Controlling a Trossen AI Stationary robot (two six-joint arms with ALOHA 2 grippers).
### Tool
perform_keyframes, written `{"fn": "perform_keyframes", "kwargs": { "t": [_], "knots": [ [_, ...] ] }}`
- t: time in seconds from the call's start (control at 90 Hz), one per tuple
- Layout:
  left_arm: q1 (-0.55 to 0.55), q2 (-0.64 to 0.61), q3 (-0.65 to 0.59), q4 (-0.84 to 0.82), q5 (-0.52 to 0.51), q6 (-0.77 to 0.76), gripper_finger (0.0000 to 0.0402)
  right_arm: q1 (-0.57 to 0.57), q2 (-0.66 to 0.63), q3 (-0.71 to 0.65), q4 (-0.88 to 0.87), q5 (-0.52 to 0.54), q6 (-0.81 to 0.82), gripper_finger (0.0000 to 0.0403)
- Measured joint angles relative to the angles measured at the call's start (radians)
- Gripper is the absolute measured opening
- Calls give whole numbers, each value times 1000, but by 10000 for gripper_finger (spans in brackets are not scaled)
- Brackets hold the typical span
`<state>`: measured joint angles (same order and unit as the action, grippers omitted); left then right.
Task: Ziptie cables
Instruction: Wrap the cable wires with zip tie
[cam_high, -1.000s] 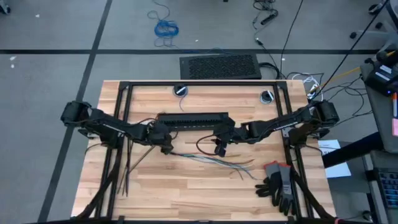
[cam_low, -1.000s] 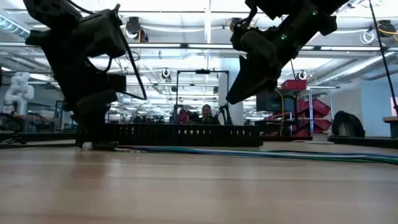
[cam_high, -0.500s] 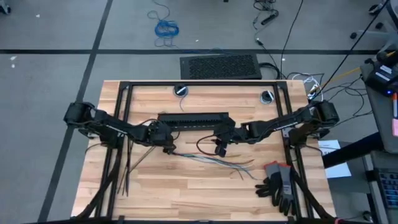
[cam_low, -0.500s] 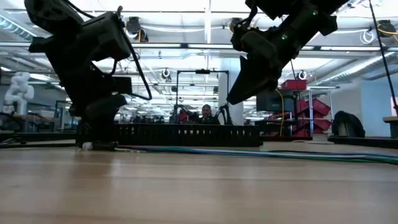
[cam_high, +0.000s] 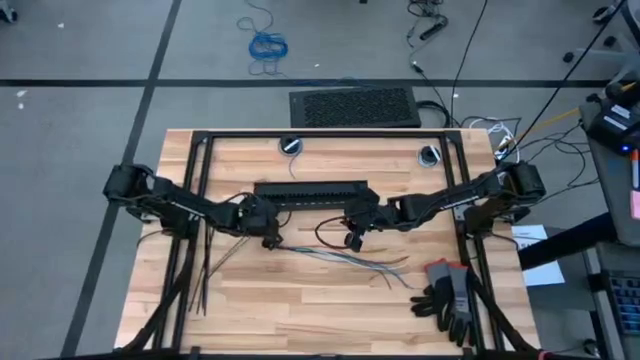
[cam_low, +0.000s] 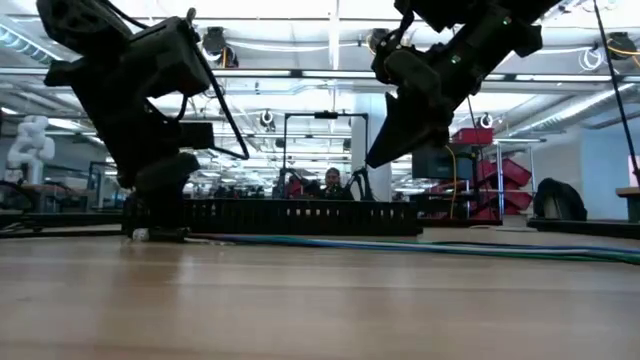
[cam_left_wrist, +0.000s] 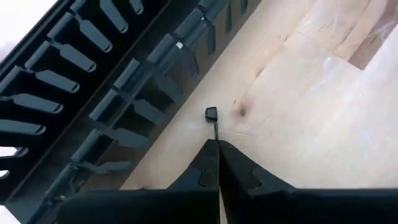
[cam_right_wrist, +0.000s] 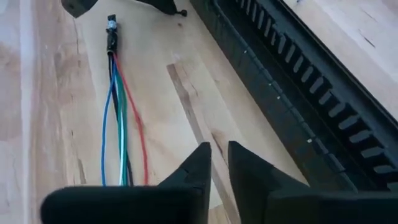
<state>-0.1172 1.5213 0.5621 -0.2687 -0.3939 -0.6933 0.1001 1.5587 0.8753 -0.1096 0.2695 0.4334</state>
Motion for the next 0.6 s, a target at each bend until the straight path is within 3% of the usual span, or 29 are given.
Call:
{"fn": "perform_keyframes", "kwargs": {
  "t": [0.411,0.6],
  "knots": [
    [-47,-128,-2,2,15,-4,0,21,-82,0,-24,29,-11,10],
    [-74,-195,-1,34,2,-5,0,44,-113,0,-69,94,-7,10]
  ]
}}
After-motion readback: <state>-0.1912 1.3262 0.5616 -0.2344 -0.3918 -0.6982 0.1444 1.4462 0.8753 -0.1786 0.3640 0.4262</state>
